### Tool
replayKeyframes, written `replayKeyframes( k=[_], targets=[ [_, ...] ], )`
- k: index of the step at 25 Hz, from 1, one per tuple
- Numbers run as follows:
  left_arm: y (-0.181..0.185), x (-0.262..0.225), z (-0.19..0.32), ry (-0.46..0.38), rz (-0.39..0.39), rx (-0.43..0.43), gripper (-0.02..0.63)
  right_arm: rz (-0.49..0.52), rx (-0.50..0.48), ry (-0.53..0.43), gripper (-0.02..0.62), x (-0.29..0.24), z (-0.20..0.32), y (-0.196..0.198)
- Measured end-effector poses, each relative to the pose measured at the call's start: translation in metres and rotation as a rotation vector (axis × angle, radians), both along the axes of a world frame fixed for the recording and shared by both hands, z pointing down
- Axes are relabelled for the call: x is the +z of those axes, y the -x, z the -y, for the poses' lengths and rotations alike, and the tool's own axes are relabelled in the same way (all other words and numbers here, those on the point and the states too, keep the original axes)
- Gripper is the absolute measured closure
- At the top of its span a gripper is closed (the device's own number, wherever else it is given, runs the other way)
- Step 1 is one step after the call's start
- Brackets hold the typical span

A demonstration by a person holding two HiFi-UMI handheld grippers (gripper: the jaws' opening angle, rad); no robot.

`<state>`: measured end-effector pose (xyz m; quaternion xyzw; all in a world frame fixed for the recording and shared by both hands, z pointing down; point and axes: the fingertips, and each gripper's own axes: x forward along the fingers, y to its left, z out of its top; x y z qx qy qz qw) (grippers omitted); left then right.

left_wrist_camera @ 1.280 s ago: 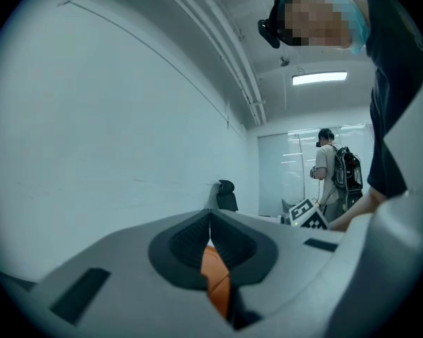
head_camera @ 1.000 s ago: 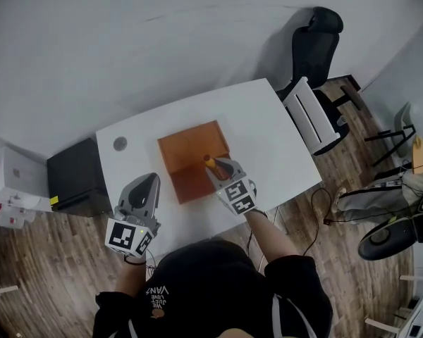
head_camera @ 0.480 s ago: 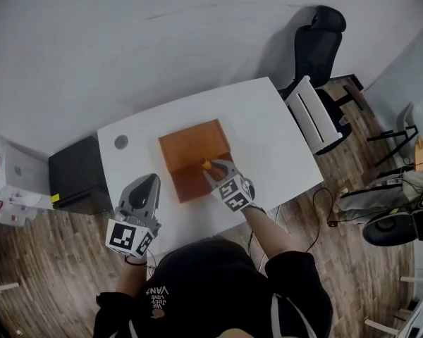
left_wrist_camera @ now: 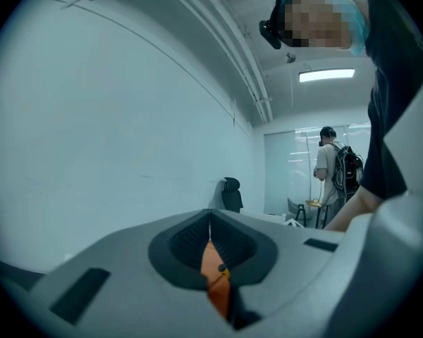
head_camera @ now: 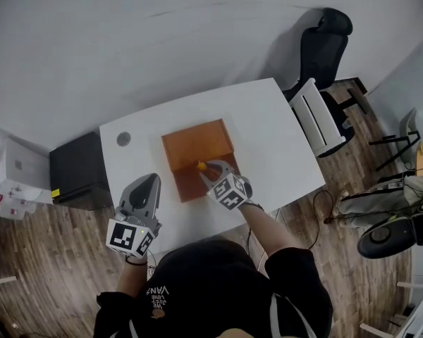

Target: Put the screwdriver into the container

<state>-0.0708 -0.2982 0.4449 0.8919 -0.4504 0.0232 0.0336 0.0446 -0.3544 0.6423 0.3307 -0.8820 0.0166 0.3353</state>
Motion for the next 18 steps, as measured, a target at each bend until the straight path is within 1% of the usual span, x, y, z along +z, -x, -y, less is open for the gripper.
replayKeyframes(
  k=[7, 18],
  targets=[
    [0.006, 0.004, 0.0, 0.007, -0.008, -0.018, 0.592, -0.093, -0.12, 0.041, 0.482, 0.017, -0.004, 0.017],
    [0.02, 0.011, 0.001, 0.027, -0.017, -0.055, 0.592, -0.178, -0.185, 0.117, 0.482, 0.05, -0.007, 0.03]
  ],
)
